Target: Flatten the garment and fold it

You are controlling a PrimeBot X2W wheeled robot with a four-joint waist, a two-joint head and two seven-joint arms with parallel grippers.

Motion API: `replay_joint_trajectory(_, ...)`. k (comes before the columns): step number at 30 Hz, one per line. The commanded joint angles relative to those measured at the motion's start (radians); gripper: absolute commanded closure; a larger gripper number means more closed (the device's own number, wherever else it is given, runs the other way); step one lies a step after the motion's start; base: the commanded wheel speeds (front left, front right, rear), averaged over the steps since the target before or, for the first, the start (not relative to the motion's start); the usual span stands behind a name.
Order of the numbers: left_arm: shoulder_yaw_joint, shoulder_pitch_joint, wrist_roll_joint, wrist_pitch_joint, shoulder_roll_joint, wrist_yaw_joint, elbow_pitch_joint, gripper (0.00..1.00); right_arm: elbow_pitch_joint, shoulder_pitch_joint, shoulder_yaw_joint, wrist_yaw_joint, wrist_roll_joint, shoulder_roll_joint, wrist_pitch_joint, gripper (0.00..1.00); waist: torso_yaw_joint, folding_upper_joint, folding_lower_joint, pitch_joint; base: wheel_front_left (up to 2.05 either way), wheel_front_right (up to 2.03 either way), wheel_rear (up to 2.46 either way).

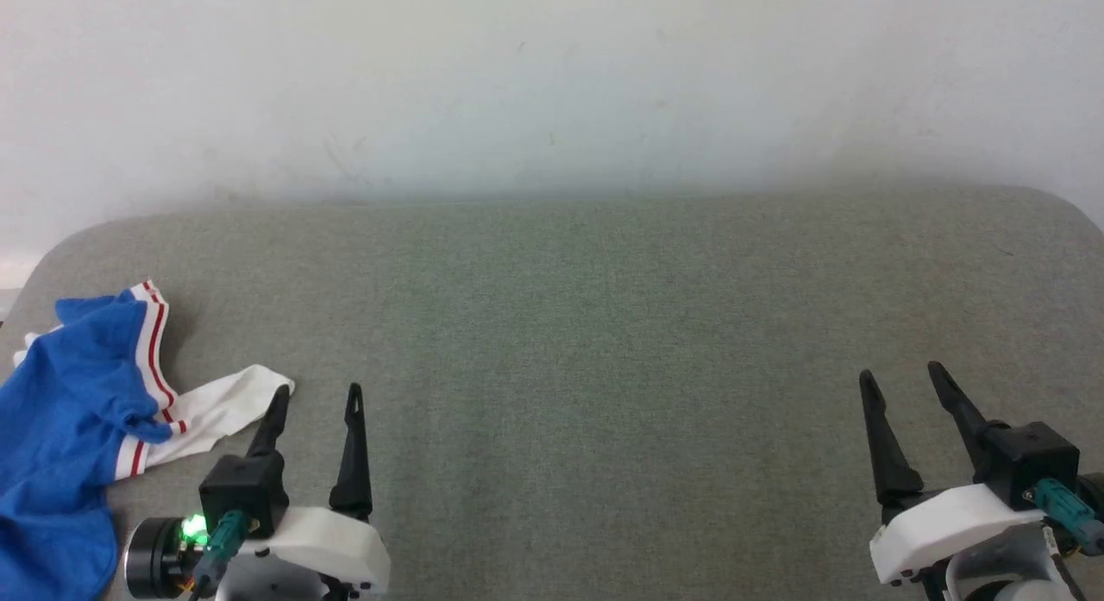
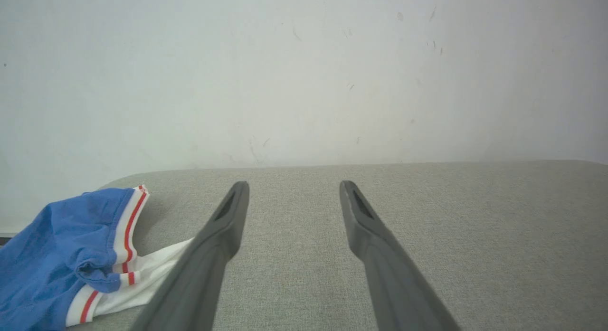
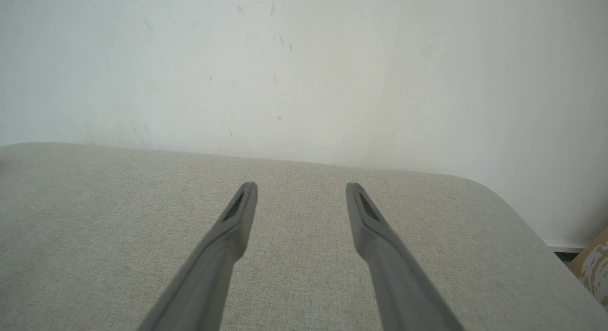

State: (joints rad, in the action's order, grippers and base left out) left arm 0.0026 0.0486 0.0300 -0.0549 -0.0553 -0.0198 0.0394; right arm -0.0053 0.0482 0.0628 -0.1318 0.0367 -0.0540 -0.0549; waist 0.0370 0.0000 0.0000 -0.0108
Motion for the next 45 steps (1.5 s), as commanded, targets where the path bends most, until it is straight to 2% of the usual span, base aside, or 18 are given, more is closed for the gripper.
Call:
replay_joint_trajectory(1, 0.007, 0.022, 0.007, -0.013, 0.001, -0.009, 0.010, 0.00, -0.003, 0.013, 0.004, 0.000, 0.006, 0.001, -0.013, 0.00, 0.015, 0.0000, 0.0000, 0.000, 0.00, 0.00, 0.00)
replay_joint_trajectory(22, 0.016, 0.048, 0.034, -0.054, 0.002, -0.033, 0.033, 0.00, 0.008, 0.006, -0.012, 0.000, -0.002, 0.002, -0.055, 0.00, 0.152, 0.0000, 0.0000, 0.014, 0.00, 0.00, 0.00)
replay_joint_trajectory(45, 0.016, 0.086, 0.070, -0.102, 0.003, -0.049, 0.046, 0.00, 0.011, 0.010, -0.031, 0.001, -0.021, 0.002, -0.083, 0.00, 0.337, 0.0000, 0.0000, 0.022, 0.00, 0.00, 0.00)
